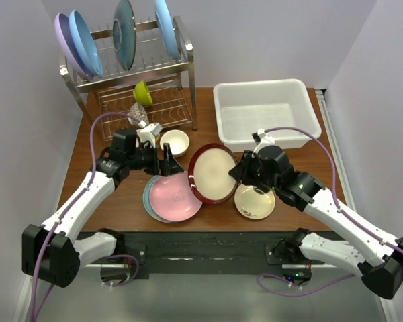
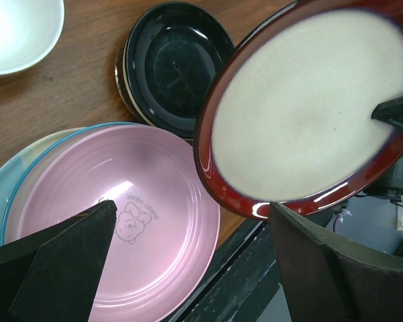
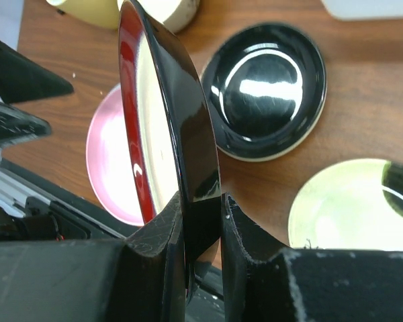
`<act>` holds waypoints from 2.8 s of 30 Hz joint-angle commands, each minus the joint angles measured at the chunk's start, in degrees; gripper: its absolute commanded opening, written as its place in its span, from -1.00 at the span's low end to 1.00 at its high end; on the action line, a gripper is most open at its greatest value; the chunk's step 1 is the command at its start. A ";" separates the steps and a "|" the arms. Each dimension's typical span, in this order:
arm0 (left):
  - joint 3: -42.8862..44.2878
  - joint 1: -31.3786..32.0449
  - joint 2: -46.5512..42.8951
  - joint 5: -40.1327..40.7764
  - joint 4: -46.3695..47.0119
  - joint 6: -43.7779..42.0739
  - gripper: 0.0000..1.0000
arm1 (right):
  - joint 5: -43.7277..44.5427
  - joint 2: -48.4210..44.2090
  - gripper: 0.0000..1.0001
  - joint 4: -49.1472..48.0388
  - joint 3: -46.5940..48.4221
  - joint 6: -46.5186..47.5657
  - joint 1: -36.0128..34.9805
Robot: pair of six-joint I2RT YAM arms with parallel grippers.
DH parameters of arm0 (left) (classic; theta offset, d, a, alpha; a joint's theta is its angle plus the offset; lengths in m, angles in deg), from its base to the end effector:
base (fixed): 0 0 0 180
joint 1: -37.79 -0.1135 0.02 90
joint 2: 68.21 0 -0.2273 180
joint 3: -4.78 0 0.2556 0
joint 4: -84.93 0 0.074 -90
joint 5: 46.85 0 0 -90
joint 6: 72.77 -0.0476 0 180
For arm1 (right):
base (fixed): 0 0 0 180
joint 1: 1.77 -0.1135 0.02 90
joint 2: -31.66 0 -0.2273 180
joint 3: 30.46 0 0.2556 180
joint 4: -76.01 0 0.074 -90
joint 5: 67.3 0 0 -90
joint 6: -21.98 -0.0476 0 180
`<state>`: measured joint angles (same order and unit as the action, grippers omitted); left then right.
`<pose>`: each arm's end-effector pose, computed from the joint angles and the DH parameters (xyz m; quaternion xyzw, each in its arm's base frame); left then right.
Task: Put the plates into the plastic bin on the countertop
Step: Place the plate in the plastic bin.
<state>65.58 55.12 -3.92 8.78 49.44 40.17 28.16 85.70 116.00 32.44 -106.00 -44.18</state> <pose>0.2446 -0.1045 0.2315 0.0849 0.8674 -0.3920 0.2945 0.1825 0.1605 0.2741 -0.0102 0.8702 0.2851 0.4017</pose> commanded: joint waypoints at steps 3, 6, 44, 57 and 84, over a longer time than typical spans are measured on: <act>-1.08 -0.01 -0.31 -1.23 1.61 -0.79 1.00 | 1.75 1.06 -1.00 -6.73 8.77 0.62 0.14; -1.69 -0.01 -0.57 -0.79 1.70 -0.44 1.00 | 2.37 1.85 -1.00 -6.03 10.87 0.80 1.28; -2.40 -0.01 1.89 -2.89 0.82 -1.41 1.00 | -27.69 29.54 -1.00 -23.07 29.08 -6.76 38.28; -2.75 0.08 2.42 -3.77 0.99 -1.32 1.00 | -31.03 40.51 -1.00 -24.13 32.95 -6.50 44.00; -2.93 -0.01 3.12 -4.30 0.73 -1.85 1.00 | -29.62 53.79 -1.00 -18.51 33.12 -1.49 44.17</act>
<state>63.44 55.12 -0.71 5.79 49.37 40.04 2.23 141.11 101.64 61.51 -107.46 0.06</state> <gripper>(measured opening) 0.997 0.219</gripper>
